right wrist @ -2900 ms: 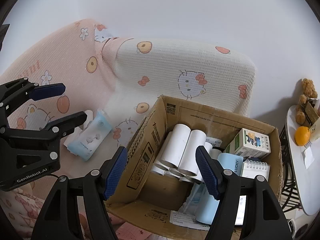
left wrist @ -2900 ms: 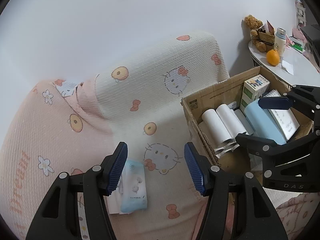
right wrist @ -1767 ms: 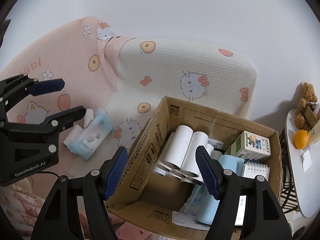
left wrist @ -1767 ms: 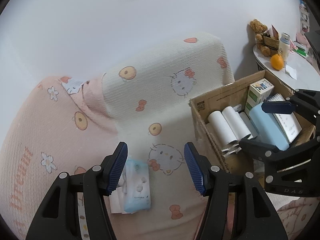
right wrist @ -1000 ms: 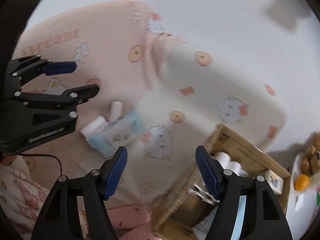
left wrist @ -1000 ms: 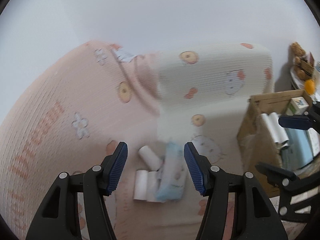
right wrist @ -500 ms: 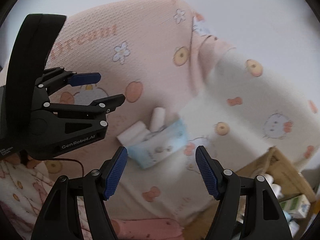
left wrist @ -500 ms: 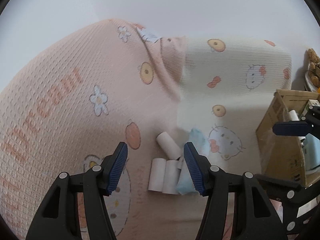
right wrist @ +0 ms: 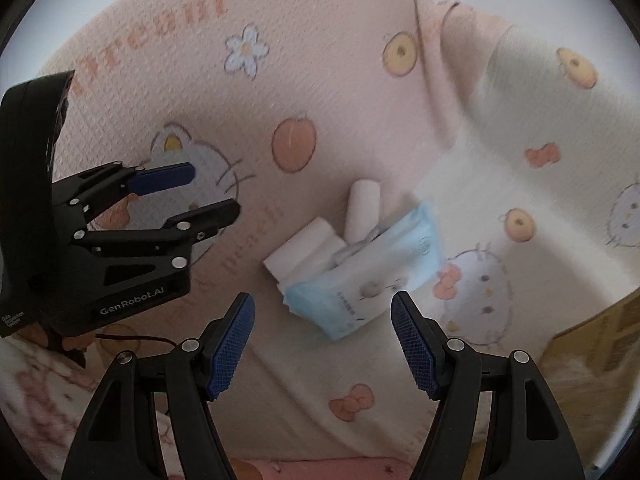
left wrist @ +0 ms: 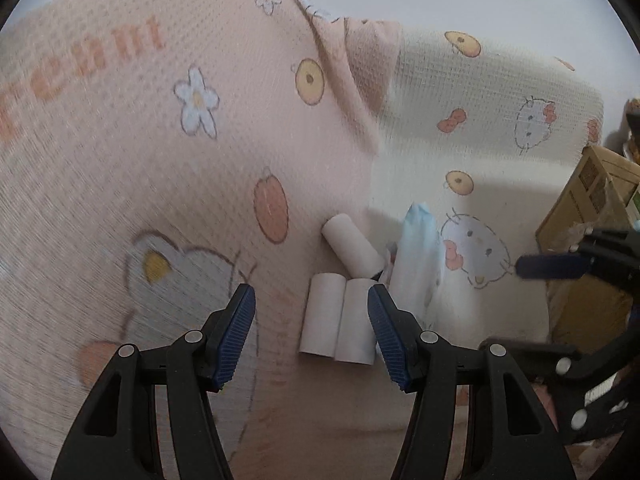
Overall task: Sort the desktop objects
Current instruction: 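Move the left tool toward the loose white paper rolls on the bed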
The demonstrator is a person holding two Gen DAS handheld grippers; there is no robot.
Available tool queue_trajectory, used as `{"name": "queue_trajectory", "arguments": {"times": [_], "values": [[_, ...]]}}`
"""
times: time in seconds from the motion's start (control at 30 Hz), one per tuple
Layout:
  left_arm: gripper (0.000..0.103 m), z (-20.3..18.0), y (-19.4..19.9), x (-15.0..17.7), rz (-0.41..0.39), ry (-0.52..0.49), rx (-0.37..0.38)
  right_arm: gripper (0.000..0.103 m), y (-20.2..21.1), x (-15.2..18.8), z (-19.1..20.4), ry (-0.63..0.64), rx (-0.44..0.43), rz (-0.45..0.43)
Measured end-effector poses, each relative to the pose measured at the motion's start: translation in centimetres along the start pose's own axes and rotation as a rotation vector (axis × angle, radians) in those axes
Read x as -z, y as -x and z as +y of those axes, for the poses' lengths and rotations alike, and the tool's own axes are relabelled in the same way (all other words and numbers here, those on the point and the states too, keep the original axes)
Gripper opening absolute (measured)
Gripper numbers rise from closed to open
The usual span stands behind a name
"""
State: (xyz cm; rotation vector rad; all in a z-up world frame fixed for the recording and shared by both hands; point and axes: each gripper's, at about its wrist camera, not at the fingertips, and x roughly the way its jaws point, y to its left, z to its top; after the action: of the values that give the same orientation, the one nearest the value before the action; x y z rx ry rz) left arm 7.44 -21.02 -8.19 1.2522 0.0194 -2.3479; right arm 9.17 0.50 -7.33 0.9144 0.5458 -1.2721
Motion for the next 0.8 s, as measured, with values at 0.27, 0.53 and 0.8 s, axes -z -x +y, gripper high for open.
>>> {"name": "queue_trajectory", "arguments": {"times": [0.27,0.53,0.8], "values": [[0.063,-0.5,-3.3,2.2,0.021,0.104,0.161,0.068,-5.2,2.4,-0.9,-0.005,-0.134,0.046],[0.055,0.7,-5.4,5.1,0.008,0.286,0.287,0.068,-8.4,4.9,-2.2,0.014,-0.107,-0.034],[0.038,1.1,-7.5,6.2,0.003,0.386,0.392,0.068,-10.0,5.9,-3.7,-0.026,-0.072,-0.102]]}}
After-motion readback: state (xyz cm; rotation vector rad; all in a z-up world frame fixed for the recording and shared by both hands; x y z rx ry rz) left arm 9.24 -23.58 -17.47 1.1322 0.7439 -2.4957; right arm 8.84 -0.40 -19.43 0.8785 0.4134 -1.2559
